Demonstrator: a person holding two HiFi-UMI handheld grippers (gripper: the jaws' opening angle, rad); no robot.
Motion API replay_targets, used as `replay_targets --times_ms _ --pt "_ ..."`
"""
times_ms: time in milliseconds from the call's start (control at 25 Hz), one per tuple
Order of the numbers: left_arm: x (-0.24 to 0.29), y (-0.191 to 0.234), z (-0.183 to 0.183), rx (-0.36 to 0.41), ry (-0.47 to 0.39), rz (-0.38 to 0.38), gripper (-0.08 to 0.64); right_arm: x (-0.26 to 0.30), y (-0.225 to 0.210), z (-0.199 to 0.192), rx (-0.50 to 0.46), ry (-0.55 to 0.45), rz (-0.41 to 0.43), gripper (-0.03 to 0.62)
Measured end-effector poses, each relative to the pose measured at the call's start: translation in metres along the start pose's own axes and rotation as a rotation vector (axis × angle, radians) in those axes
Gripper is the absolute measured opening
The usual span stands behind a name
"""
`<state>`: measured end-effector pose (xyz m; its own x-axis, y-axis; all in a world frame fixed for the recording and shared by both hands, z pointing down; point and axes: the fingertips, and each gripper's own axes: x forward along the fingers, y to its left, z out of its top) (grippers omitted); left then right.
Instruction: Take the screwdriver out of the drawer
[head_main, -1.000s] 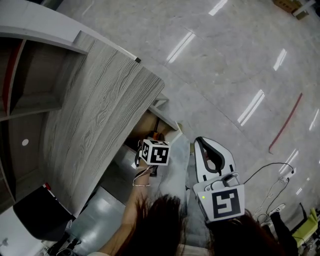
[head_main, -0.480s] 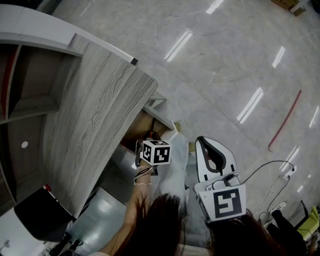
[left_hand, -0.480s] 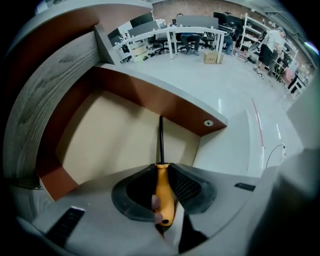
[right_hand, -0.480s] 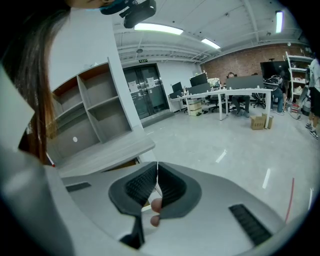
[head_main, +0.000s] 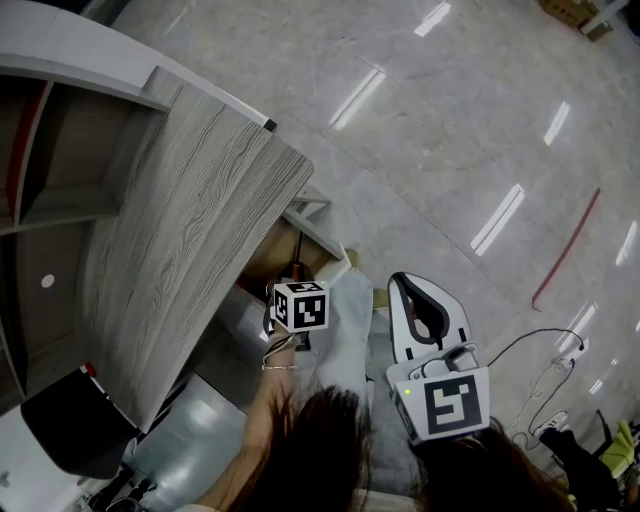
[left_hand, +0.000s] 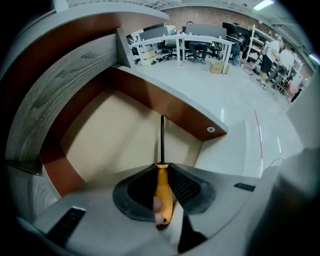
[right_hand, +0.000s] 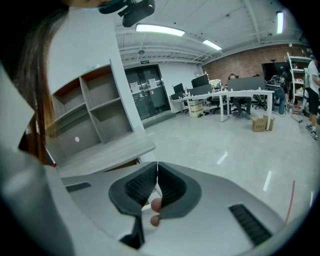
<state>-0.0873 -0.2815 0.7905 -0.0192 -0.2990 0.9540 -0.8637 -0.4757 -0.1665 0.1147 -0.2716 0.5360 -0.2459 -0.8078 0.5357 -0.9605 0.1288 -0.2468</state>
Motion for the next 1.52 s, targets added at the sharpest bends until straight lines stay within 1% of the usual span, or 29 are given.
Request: replay_targets --times_ms 160,360,680,1000,1240,1400,1520 --pt "-0.006 0.003 0.001 -0.038 -0.016 -0.015 0.083 -0.003 0.005 0.0 -0.026 -0.002 0.02 0.028" --pt "-0.017 0.005 0.003 -0.074 -0.049 -0.024 0.083 -0.007 0.019 -0.001 -0.046 -0.014 0.08 0.028" --pt "-0.044 0.004 0.013 -0.108 -0.112 -0.031 0.083 -0.013 0.03 0.003 -0.097 -0.026 0.126 0.027" --pt "-0.082 0.01 0.018 -0.165 -0.178 -0.038 0.083 -0.015 0.05 0.007 -0.151 -0.023 0.194 0.026" --pt "-0.118 0.017 0.021 -0.219 -0.246 -0.05 0.083 -0.014 0.069 0.012 -0.201 -0.036 0.235 0.026" --pt "-0.14 0.018 0.022 -0.227 -0.292 -0.074 0.083 -0.015 0.08 0.013 -0.237 -0.034 0.246 0.026" --pt "-0.151 0.02 0.017 -0.233 -0.306 -0.08 0.083 -0.017 0.089 0.013 -0.262 -0.026 0.256 0.026"
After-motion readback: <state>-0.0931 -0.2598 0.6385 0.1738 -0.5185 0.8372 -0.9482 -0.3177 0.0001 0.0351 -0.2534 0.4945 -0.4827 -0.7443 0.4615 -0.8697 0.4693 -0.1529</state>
